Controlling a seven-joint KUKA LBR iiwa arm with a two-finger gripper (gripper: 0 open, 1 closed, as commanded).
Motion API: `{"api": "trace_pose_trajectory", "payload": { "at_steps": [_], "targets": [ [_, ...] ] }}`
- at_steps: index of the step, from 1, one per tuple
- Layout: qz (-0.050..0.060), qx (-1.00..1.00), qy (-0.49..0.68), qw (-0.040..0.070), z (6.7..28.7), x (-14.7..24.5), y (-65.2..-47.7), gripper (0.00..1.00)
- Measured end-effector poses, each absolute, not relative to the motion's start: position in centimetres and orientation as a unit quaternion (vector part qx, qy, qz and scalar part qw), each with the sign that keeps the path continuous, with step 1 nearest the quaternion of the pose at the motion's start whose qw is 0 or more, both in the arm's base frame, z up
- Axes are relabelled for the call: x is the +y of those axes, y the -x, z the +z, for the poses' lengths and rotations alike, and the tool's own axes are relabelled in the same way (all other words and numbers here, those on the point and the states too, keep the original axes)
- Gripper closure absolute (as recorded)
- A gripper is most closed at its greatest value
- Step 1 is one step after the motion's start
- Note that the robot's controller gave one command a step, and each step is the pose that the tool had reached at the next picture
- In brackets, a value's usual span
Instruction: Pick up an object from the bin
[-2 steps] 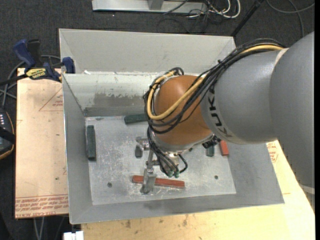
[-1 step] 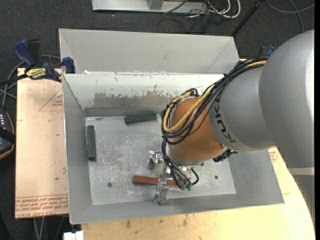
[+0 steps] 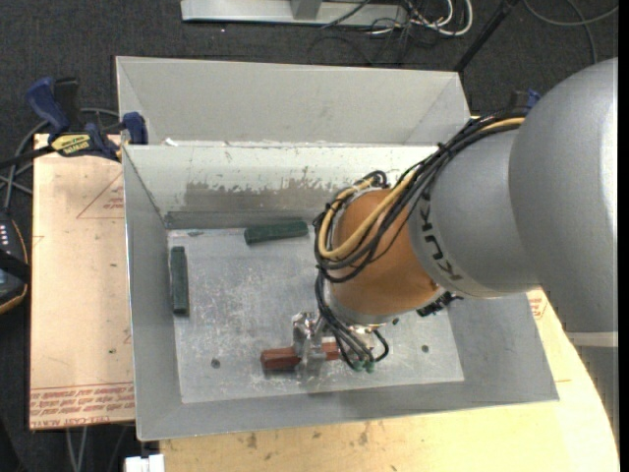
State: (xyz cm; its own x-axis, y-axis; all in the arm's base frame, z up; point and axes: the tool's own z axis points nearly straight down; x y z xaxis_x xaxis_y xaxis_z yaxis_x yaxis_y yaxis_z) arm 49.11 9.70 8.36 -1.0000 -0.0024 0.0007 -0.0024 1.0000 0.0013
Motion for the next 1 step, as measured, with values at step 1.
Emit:
{"api": "trace_pose_trajectory", "payload": {
  "at_steps": [1],
  "targets": [
    [-0.001, -0.998, -0.059, -0.006, 30.69, 11.83, -48.67, 1.00]
  ]
}}
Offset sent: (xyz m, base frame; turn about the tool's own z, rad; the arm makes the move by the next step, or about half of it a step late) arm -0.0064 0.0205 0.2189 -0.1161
